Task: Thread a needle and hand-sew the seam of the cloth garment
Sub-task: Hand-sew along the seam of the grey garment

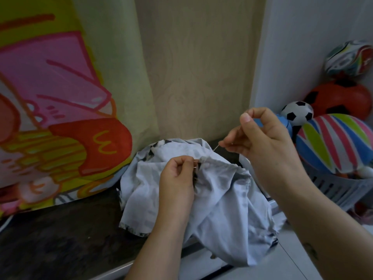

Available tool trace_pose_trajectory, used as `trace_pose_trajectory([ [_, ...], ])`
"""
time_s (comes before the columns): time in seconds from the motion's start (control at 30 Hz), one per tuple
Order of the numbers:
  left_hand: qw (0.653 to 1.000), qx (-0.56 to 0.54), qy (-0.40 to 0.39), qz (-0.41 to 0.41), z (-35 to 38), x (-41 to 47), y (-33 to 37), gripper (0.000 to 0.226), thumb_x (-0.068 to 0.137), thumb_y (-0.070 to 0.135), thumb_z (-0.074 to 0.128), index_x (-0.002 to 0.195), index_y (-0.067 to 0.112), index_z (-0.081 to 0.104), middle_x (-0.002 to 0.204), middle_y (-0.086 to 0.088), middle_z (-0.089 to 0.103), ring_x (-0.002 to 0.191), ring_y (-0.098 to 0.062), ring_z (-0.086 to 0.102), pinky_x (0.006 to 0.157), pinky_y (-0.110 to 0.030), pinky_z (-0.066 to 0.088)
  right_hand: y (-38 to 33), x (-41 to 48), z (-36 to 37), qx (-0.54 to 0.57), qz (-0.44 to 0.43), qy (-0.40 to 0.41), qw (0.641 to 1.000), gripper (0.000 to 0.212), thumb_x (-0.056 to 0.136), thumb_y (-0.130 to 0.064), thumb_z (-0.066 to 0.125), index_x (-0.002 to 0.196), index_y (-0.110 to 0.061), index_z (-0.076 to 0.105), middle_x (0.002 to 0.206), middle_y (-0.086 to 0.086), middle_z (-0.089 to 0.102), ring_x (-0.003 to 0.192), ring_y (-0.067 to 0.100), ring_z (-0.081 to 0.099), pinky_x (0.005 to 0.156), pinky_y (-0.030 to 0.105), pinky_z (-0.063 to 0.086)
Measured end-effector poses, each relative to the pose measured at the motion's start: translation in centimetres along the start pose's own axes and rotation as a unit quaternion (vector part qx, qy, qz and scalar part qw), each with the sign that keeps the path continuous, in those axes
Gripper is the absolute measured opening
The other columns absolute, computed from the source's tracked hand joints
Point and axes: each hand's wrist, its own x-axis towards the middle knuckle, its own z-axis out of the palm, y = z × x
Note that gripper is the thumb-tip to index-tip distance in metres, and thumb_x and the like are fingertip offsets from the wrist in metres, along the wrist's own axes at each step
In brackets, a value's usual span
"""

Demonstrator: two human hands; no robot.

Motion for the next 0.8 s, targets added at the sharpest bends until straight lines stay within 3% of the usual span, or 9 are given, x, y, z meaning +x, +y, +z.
trace_pose_trajectory([
  [0.17, 0.993, 0.063, 0.055, 0.083, 0.7, -0.7, 0.6, 0.018, 0.099, 0.018, 0.046, 0.083, 0.022, 0.053, 0.068, 0.007, 0.057, 0.055, 0.005, 0.053, 0.054, -0.008, 0.041, 0.1, 0.0, 0.6, 0.019, -0.007, -0.009, 1.000, 0.014, 0.099, -0.018, 0.042, 0.086, -0.016, 0.049, 0.060, 0.001, 0.063, 0.069, 0.018, 0.066, 0.085, 0.044, 0.055],
  [0.3, 0.982, 0.091, 0.093, 0.140, 1.6, -1.4, 0.7, 0.022, 0.101, 0.016, 0.038, 0.083, 0.025, 0.044, 0.060, 0.006, 0.049, 0.051, 0.001, 0.050, 0.050, -0.013, 0.040, 0.2, -0.2, 1.2, 0.064, 0.013, -0.030, 0.997, 0.015, 0.099, -0.019, 0.042, 0.086, -0.016, 0.049, 0.060, 0.000, 0.062, 0.070, 0.017, 0.066, 0.089, 0.044, 0.053],
  [0.43, 0.974, 0.086, 0.107, 0.180, 2.0, -1.4, 0.4, 0.022, 0.102, 0.016, 0.035, 0.083, 0.026, 0.042, 0.052, 0.009, 0.047, 0.046, -0.004, 0.045, 0.046, -0.017, 0.037, -0.1, -0.2, 1.5, 0.150, 0.048, -0.032, 0.987, 0.020, 0.100, -0.017, 0.040, 0.083, -0.014, 0.049, 0.058, 0.001, 0.059, 0.068, 0.016, 0.064, 0.085, 0.040, 0.055],
  [0.53, 0.969, 0.098, 0.095, 0.205, 2.2, -1.5, 0.2, 0.023, 0.102, 0.017, 0.034, 0.083, 0.028, 0.040, 0.054, 0.020, 0.051, 0.048, -0.004, 0.046, 0.046, -0.018, 0.037, -0.3, -0.1, 1.5, 0.191, 0.066, -0.031, 0.979, 0.020, 0.100, -0.016, 0.040, 0.082, -0.013, 0.048, 0.057, 0.002, 0.058, 0.068, 0.018, 0.064, 0.079, 0.039, 0.057],
  [0.6, 0.967, 0.096, 0.088, 0.218, 2.2, -1.6, 0.2, 0.022, 0.102, 0.018, 0.034, 0.084, 0.029, 0.040, 0.056, 0.017, 0.050, 0.047, -0.006, 0.044, 0.045, -0.020, 0.035, -0.5, 0.0, 1.5, 0.200, 0.069, -0.023, 0.977, 0.019, 0.100, -0.016, 0.040, 0.083, -0.013, 0.048, 0.057, 0.003, 0.058, 0.068, 0.019, 0.065, 0.077, 0.039, 0.057],
  [0.8, 0.973, 0.062, 0.032, 0.222, 2.2, -2.1, 0.6, 0.016, 0.101, 0.022, 0.034, 0.089, 0.027, 0.043, 0.058, 0.020, 0.052, 0.053, -0.002, 0.049, 0.052, -0.016, 0.039, -1.1, 0.1, 1.3, 0.196, 0.058, 0.005, 0.979, 0.017, 0.100, -0.016, 0.040, 0.085, -0.013, 0.047, 0.057, 0.002, 0.059, 0.071, 0.019, 0.068, 0.085, 0.045, 0.055],
])
